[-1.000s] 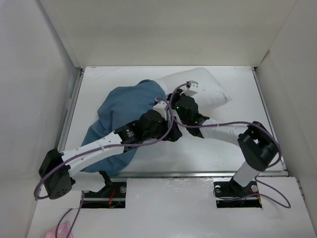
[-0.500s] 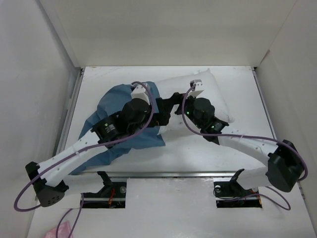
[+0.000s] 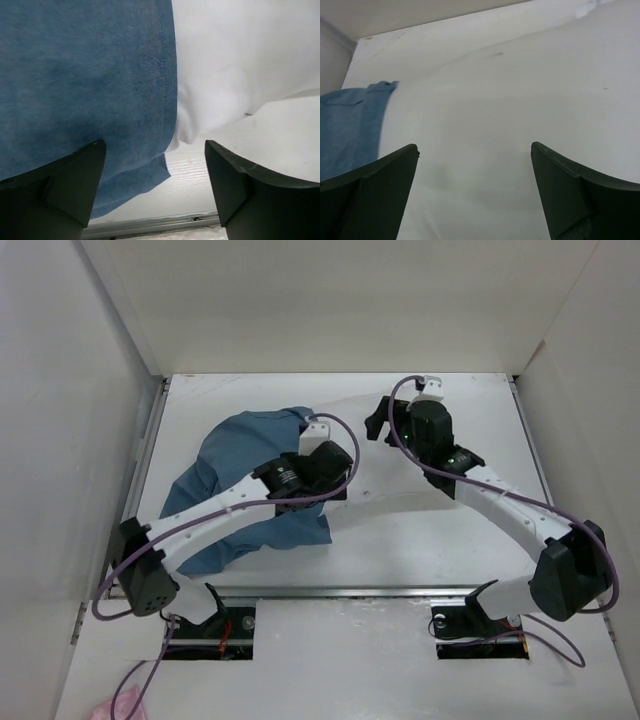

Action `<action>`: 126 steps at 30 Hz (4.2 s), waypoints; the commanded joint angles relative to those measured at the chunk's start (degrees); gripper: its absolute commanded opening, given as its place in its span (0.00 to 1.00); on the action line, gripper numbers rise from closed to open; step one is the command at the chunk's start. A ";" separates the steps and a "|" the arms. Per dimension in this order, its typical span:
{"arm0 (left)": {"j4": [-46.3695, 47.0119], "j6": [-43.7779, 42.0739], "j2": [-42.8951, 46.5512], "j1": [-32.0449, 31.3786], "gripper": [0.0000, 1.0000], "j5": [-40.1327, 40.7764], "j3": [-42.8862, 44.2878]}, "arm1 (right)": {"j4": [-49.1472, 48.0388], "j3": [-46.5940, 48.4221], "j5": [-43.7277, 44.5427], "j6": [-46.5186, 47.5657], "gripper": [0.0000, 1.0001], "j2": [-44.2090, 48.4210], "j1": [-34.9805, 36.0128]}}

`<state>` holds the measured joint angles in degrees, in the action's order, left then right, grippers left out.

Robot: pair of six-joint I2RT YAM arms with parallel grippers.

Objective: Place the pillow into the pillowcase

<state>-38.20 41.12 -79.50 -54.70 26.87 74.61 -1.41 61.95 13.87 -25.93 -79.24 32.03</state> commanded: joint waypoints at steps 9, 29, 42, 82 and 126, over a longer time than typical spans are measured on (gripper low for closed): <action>-19.19 11.87 -14.53 -1.82 0.20 15.22 11.43 | 5.10 -3.24 -1.04 -4.30 0.99 -1.17 -9.96; 8.30 -19.84 -22.96 1.44 0.00 -5.91 33.92 | -17.48 -25.11 -17.31 -14.75 0.00 6.10 -5.77; 11.56 -23.82 -30.99 1.44 0.00 -13.88 42.94 | -3.88 -27.24 10.39 -20.13 0.00 21.32 3.56; 18.42 8.27 20.79 3.11 1.00 -0.51 -31.71 | -1.56 4.76 6.79 30.24 0.00 -15.61 11.74; 106.23 -9.83 -9.97 13.83 1.00 -5.52 -48.68 | 21.19 44.93 5.47 14.86 0.00 -12.34 9.01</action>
<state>62.65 34.46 -91.96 -41.12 23.22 26.06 28.75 102.32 17.21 -9.91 -92.97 41.56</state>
